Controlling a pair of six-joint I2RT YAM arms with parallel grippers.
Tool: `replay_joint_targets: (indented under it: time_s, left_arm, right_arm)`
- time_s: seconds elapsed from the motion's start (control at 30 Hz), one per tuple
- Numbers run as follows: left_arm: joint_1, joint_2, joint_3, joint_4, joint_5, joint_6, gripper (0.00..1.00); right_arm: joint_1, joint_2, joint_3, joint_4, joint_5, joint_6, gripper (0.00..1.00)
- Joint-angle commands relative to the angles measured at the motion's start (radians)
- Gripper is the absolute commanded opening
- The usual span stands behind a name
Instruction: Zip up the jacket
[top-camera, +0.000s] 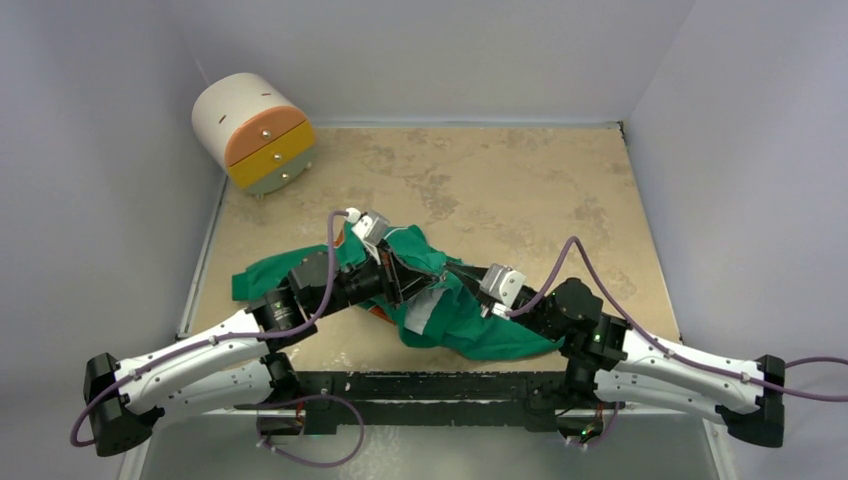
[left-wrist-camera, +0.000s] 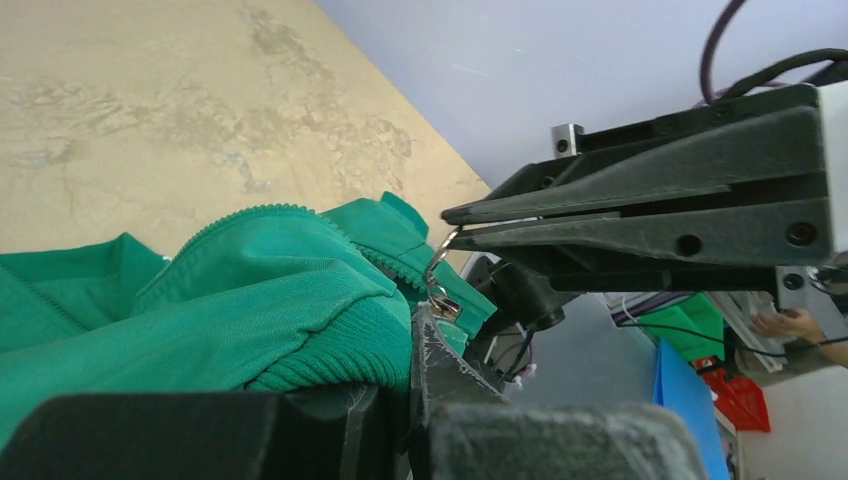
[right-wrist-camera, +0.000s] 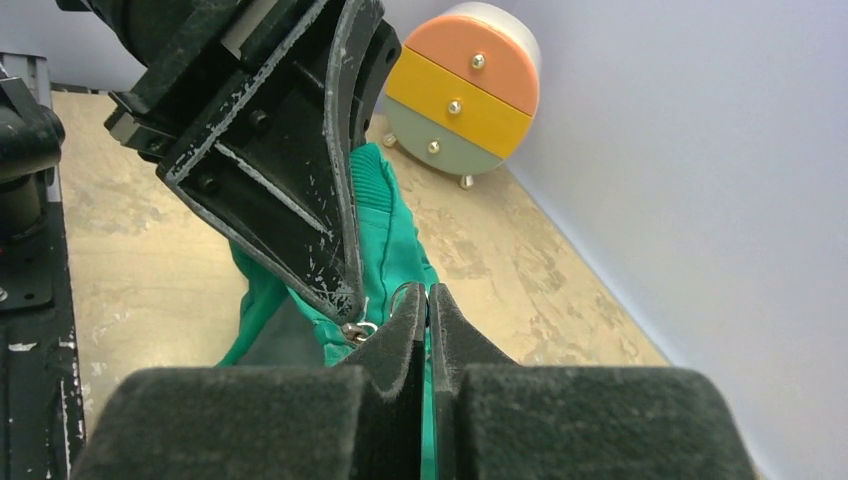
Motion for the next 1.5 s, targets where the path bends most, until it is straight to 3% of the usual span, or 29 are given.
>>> replay_joint_targets:
  time_s: [0.0, 0.8, 1.13, 1.3, 1.47]
  left_arm:
    - [-0.004, -0.015, 0.002, 0.113, 0.101, 0.006, 0.0]
    - [-0.004, -0.086, 0.017, 0.101, 0.127, 0.024, 0.0]
    - [-0.004, -0.063, 0.025, 0.094, 0.15, 0.015, 0.0]
    - [-0.004, -0.067, 0.029, 0.081, 0.133, 0.018, 0.0]
    - [-0.004, -0.07, 0.043, 0.058, 0.118, 0.03, 0.0]
  right_arm:
    - [-0.02, -0.018, -0.023, 0.109, -0.023, 0.051, 0.0]
    - [-0.025, -0.167, -0.263, 0.244, 0.094, 0.26, 0.0]
    - [-0.026, -0.168, -0.272, 0.415, 0.094, 0.258, 0.0]
    - [-0.025, -0.17, -0.242, 0.39, 0.039, 0.271, 0.0]
    - [-0.025, -0.239, -0.236, 0.306, -0.065, 0.385, 0.21]
